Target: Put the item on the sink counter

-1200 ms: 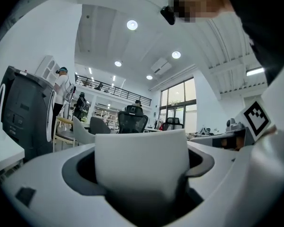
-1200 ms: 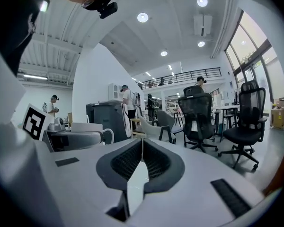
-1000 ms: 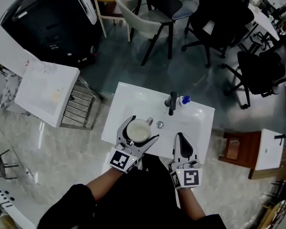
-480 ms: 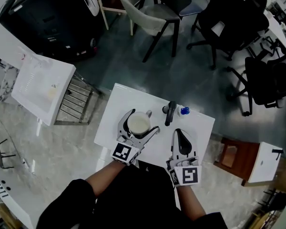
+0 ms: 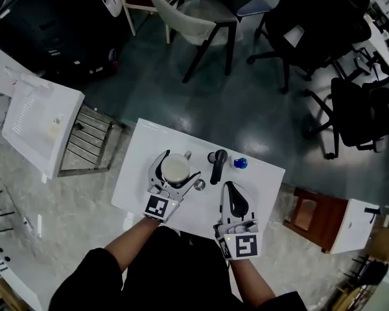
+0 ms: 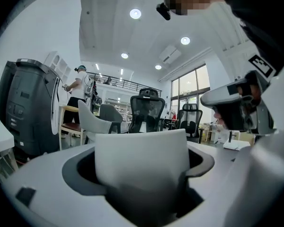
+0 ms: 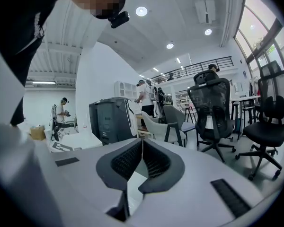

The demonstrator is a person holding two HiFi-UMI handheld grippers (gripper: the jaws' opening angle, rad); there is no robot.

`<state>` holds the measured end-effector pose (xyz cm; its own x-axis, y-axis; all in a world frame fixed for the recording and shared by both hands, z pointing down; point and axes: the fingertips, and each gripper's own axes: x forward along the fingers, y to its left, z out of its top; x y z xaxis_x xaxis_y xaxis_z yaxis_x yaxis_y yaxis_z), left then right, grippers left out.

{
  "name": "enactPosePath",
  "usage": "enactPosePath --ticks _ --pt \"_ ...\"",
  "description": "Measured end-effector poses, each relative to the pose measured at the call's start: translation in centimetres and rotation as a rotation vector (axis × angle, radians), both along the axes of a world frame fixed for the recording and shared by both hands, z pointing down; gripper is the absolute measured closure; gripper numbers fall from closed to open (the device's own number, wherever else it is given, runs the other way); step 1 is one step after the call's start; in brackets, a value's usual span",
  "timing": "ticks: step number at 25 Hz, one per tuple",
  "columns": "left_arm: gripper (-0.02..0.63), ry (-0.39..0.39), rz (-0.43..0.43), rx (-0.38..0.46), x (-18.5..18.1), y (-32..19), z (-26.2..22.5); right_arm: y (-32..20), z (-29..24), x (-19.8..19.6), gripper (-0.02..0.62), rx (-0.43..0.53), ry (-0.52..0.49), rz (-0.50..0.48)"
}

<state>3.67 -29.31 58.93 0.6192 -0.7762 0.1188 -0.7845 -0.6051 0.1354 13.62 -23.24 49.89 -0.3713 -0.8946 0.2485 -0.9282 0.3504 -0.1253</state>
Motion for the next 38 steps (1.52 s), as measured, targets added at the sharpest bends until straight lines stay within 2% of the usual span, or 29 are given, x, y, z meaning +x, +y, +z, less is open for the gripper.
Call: enactPosePath --ticks 11,14,19,24,28,33,38 --pt "0.146 -0.077 0.048 -0.031 2.5 -3.8 6.9 -2.5 1.6 2.1 0.562 0.006 0.016 0.012" --pt "0.146 -0.062 0.045 -0.045 3.3 -4.6 7.7 -2.9 2.1 2.1 0.561 -0.015 0.015 -0.003" --pt "0.146 -0.099 0.080 -0.099 4.4 -5.4 11.1 -4.1 2.7 1.7 0.561 -0.038 -0.038 0.002" --pt "0.146 -0.162 0.094 -0.114 4.8 -6.1 13.8 -3.3 4.0 1.1 0.561 -0.074 -0.036 -0.016" --pt "0.146 -0.168 0.100 -0.118 5.0 -6.6 14.6 -2.9 4.3 1.4 0.561 -0.076 -0.035 -0.010" --pt "0.146 -0.183 0.125 -0.064 5.9 -7.1 14.7 -3.5 4.5 4.1 0.561 -0.075 -0.035 0.067" --pt "0.146 -0.174 0.129 -0.075 6.0 -6.8 14.8 -3.5 4.3 6.3 0.561 -0.070 0.008 0.109"
